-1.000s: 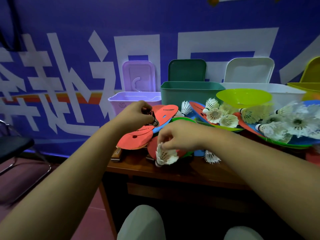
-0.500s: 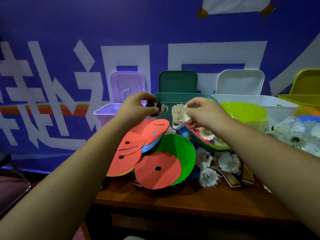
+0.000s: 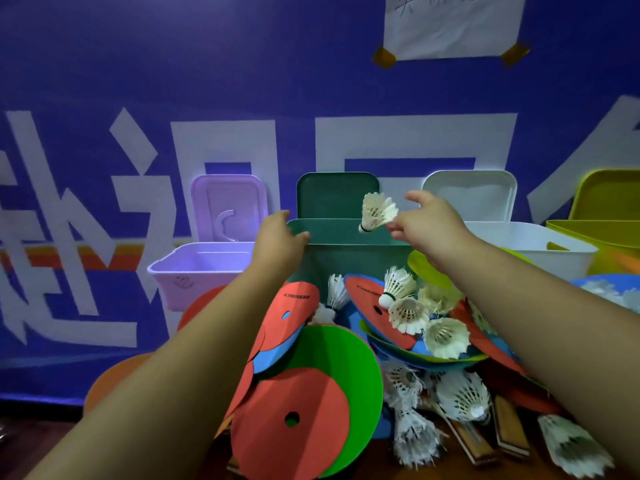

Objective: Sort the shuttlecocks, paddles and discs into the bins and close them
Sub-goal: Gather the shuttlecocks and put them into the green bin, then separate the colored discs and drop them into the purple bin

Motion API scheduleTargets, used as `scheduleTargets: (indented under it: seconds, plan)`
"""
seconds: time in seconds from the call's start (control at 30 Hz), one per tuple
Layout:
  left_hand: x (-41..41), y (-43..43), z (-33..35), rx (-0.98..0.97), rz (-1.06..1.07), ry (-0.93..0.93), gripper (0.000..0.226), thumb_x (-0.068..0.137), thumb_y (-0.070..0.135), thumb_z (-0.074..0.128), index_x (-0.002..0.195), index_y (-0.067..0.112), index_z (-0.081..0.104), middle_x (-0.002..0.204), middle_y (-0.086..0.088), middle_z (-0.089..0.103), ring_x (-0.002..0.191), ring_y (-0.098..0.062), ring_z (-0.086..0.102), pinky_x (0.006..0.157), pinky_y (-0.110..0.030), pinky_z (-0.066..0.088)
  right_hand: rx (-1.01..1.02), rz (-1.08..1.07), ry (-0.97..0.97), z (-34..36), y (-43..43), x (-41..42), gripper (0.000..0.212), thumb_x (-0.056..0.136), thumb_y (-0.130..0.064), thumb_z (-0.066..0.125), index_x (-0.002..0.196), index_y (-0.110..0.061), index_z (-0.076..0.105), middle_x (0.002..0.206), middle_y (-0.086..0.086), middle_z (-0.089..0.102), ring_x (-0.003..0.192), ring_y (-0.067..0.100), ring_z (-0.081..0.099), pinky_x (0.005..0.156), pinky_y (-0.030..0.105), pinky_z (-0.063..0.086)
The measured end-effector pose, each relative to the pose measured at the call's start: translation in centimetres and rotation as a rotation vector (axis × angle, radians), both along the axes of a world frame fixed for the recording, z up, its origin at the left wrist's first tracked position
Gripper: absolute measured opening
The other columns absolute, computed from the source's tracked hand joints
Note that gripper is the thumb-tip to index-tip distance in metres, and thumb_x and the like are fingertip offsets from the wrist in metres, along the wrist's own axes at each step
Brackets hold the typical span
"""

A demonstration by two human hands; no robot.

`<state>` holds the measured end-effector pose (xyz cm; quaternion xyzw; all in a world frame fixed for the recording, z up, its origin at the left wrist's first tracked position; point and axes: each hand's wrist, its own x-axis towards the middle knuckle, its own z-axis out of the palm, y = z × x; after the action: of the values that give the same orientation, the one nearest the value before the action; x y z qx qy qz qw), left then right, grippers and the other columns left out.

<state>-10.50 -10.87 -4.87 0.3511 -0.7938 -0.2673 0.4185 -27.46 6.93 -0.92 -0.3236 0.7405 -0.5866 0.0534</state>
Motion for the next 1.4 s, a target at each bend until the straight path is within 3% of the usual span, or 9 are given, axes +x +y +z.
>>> scheduleTargets:
  seconds: [0.1, 0.17, 0.5, 0.6, 0.73, 0.87, 1.07, 1.27, 1.4]
  plan:
    - [1.2, 0.0, -0.8, 0.004, 0.027, -0.037, 0.044, 0.098, 0.020, 0.065, 0.140, 0.011, 0.059, 0.127, -0.009, 0.068, 0.103, -0.028, 0.068, 0.081, -0.031, 0.048, 0.123, -0.069, 0.087, -0.3, 0.1, -0.2, 0.050, 0.086, -0.009, 0.061, 0.136, -0.013, 0.058, 0.123, 0.012, 0.059, 0.093, 0.033, 0.068, 0.077, 0.040, 0.057]
    - [2.5, 0.1, -1.2, -0.017, 0.021, -0.056, 0.038, 0.096, 0.019, 0.063, 0.134, 0.015, 0.064, 0.127, -0.003, 0.069, 0.103, -0.024, 0.068, 0.080, -0.029, 0.045, 0.150, -0.083, 0.096, -0.9, 0.0, -0.2, 0.047, 0.087, -0.006, 0.058, 0.133, -0.003, 0.063, 0.127, 0.017, 0.067, 0.106, 0.040, 0.069, 0.091, 0.047, 0.059]
    - [12.8, 3.3, -2.6, 0.063, -0.114, -0.131, 0.020, 0.088, 0.029, 0.071, 0.107, 0.033, 0.073, 0.105, 0.016, 0.074, 0.091, -0.010, 0.070, 0.089, -0.038, 0.058, 0.118, 0.080, 0.261, -3.3, 0.6, 6.5, 0.020, 0.096, -0.020, 0.061, 0.098, -0.023, 0.081, 0.077, -0.015, 0.067, 0.069, 0.007, 0.058, 0.068, 0.024, 0.042]
    - [16.4, 4.6, -3.2, 0.041, -0.110, -0.206, 0.015, 0.093, 0.025, 0.072, 0.107, 0.030, 0.073, 0.102, 0.015, 0.073, 0.087, -0.003, 0.066, 0.082, -0.031, 0.054, 0.129, 0.179, 0.320, -4.2, 0.2, 10.1, 0.020, 0.092, -0.017, 0.063, 0.090, -0.027, 0.080, 0.082, -0.017, 0.072, 0.076, 0.004, 0.062, 0.066, 0.022, 0.044]
    - [21.2, 6.3, -4.1, 0.037, -0.095, -0.405, 0.027, 0.092, 0.039, 0.076, 0.117, 0.032, 0.070, 0.111, 0.018, 0.069, 0.098, 0.000, 0.066, 0.089, -0.030, 0.055, 0.290, 0.417, 0.393, -5.4, -0.2, 14.7, 0.017, 0.088, -0.018, 0.068, 0.094, -0.028, 0.081, 0.093, -0.014, 0.078, 0.087, 0.008, 0.071, 0.082, 0.029, 0.058]
    - [25.4, 7.5, -5.6, 0.070, -0.140, -0.668, 0.059, 0.076, 0.068, 0.080, 0.127, 0.042, 0.062, 0.123, 0.027, 0.057, 0.115, -0.001, 0.056, 0.098, -0.030, 0.046, 0.530, 0.632, 0.581, -6.7, 0.2, 18.7, 0.019, 0.091, -0.030, 0.074, 0.109, -0.029, 0.079, 0.106, -0.016, 0.075, 0.098, 0.004, 0.067, 0.089, 0.024, 0.050]
    - [27.5, 7.2, -9.0, -0.025, -0.046, -0.755, 0.073, 0.077, 0.070, 0.077, 0.137, 0.033, 0.057, 0.145, 0.012, 0.047, 0.124, -0.011, 0.050, 0.100, -0.033, 0.047, 0.711, 0.687, 0.782, -10.1, -0.1, 22.0, 0.043, 0.094, -0.033, 0.072, 0.136, -0.026, 0.066, 0.137, 0.002, 0.060, 0.128, 0.022, 0.056, 0.106, 0.032, 0.044]
    - [26.3, 7.3, -9.1, -0.091, -0.045, -0.878, 0.084, 0.074, 0.076, 0.075, 0.142, 0.029, 0.056, 0.134, 0.009, 0.052, 0.122, -0.016, 0.049, 0.098, -0.036, 0.049, 0.842, 0.634, 0.991, -11.7, -2.4, 23.1, 0.062, 0.088, -0.017, 0.059, 0.150, -0.023, 0.051, 0.143, 0.008, 0.051, 0.134, 0.034, 0.051, 0.112, 0.047, 0.044]
    - [25.2, 7.2, -8.6, -0.200, -0.028, -0.986, 0.073, 0.079, 0.076, 0.070, 0.133, 0.028, 0.062, 0.117, 0.007, 0.058, 0.108, -0.016, 0.054, 0.092, -0.037, 0.052, 0.865, 0.620, 1.145, -12.0, -3.0, 23.4, 0.049, 0.091, -0.014, 0.053, 0.137, -0.026, 0.060, 0.133, 0.005, 0.061, 0.123, 0.034, 0.057, 0.101, 0.049, 0.051]
